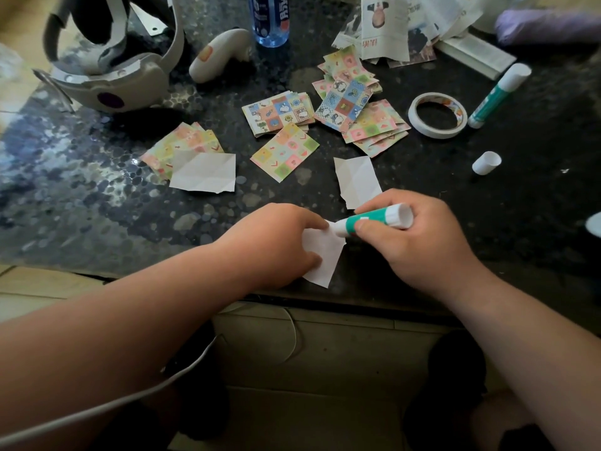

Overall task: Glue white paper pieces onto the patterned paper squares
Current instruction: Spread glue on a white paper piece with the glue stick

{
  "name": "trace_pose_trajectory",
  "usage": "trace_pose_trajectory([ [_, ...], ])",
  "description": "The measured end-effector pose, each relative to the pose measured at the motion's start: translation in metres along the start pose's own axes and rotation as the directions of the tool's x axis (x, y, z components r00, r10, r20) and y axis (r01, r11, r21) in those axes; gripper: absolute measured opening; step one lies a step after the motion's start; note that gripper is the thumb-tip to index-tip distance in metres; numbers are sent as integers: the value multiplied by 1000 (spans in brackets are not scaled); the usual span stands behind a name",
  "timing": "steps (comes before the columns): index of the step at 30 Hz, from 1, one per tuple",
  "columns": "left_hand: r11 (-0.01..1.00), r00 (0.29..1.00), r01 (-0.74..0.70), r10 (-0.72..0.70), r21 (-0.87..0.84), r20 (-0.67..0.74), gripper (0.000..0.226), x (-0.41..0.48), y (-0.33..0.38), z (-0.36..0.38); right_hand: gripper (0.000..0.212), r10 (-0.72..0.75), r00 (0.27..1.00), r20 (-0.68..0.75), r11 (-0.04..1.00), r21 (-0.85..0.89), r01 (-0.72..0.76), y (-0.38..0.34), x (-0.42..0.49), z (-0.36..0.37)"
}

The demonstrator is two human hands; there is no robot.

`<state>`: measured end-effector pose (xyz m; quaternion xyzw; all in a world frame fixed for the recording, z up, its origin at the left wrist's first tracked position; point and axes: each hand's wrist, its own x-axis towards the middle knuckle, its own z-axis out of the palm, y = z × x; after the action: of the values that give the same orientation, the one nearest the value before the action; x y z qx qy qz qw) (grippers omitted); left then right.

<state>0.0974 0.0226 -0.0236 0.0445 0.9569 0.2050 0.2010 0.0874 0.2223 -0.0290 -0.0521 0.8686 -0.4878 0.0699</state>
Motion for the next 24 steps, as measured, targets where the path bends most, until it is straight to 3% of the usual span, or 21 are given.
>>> trace_pose_trajectory([
  [6,1000,1000,4,-5,16,15,55,1,-2,-1,5,51,998,39,990,-133,-46,-1,3,3],
  [10,1000,1000,14,-15,15,14,55,1,-2,-1,2,66,998,21,987,-146,-62,-2,4,4],
  [15,1000,1000,24,-24,3,8,56,1,-1,0,2,61,990,125,988,-151,-42,-6,3,2],
  [21,1000,1000,17,-17,-11,1,56,2,-1,0,4,48,998,38,985,-170,-40,-3,5,4],
  [24,999,1000,20,-20,-25,6,56,2,-2,1,3,65,992,105,982,-182,-46,-4,4,1],
])
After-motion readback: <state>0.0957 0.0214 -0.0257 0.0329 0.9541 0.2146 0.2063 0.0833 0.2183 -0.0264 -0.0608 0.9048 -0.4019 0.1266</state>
